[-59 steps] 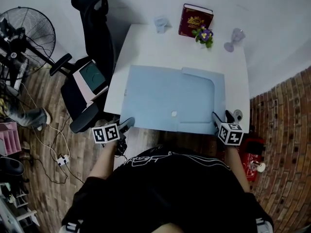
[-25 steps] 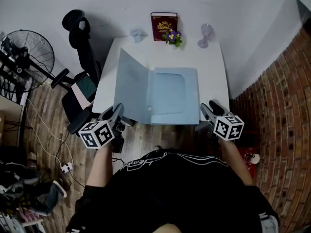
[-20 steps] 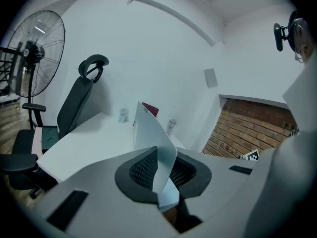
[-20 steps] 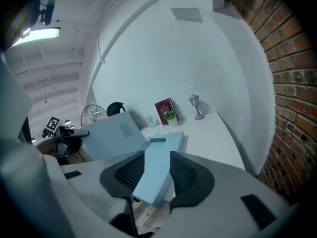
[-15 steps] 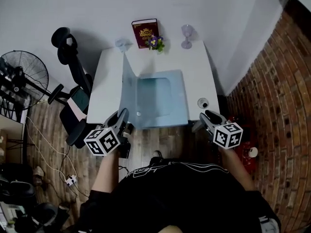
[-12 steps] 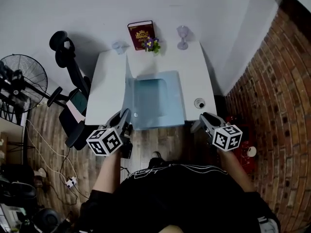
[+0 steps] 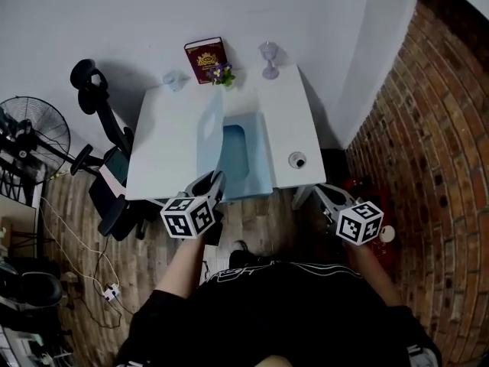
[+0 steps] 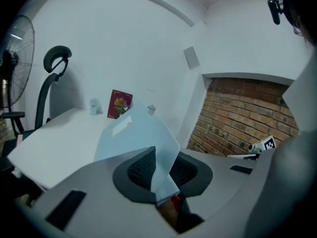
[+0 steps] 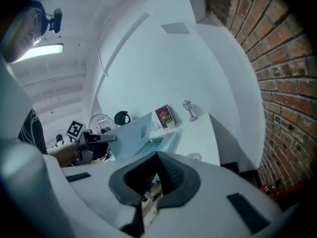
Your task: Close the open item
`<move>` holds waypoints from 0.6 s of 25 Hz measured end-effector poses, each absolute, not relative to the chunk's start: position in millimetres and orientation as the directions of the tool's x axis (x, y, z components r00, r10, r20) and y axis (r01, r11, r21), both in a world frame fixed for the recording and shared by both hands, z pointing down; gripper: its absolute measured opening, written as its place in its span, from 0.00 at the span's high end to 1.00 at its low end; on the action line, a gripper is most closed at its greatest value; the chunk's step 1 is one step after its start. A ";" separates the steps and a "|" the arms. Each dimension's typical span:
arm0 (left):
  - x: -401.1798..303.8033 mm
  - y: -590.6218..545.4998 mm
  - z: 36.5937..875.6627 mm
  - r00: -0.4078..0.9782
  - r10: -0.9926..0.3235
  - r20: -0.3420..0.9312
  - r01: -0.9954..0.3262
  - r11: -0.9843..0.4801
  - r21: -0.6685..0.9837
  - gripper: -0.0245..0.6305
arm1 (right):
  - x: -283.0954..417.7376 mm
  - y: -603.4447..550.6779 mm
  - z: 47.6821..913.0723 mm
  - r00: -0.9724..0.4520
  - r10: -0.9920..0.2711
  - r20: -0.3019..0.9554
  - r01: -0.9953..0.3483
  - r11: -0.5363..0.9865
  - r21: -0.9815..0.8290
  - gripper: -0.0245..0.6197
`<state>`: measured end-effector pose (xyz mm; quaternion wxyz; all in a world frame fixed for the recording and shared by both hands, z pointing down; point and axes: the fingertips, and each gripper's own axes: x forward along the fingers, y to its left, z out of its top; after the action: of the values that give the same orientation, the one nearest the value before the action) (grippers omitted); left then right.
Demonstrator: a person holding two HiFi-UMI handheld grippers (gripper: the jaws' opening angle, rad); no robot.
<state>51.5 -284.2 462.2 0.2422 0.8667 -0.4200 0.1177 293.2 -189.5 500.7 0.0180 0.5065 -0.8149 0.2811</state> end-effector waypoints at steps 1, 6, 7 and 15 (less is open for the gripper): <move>58.5 -283.1 466.8 0.621 -0.663 0.419 -0.784 -0.537 0.312 0.84 | 298.3 -185.7 498.8 -0.480 -0.819 0.315 -0.840 0.326 -0.434 0.96; 91.2 -281.0 494.1 0.623 -0.617 0.481 -0.777 -0.558 0.291 0.83 | 326.8 -170.6 490.4 -0.446 -0.840 0.311 -0.861 0.306 -0.407 0.96; 98.0 -280.2 501.0 0.621 -0.608 0.494 -0.777 -0.560 0.288 0.83 | 331.8 -166.6 488.5 -0.439 -0.844 0.308 -0.864 0.302 -0.403 0.96; 134.9 -277.4 556.9 0.578 -0.552 0.601 -0.785 -0.577 0.224 0.81 | 363.2 -135.9 475.2 -0.391 -0.868 0.307 -0.889 0.269 -0.371 0.96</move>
<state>134.9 -277.4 556.9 0.2415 0.8547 -0.3913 0.2411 363.2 -135.9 475.2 0.0210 0.5514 -0.7963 0.2477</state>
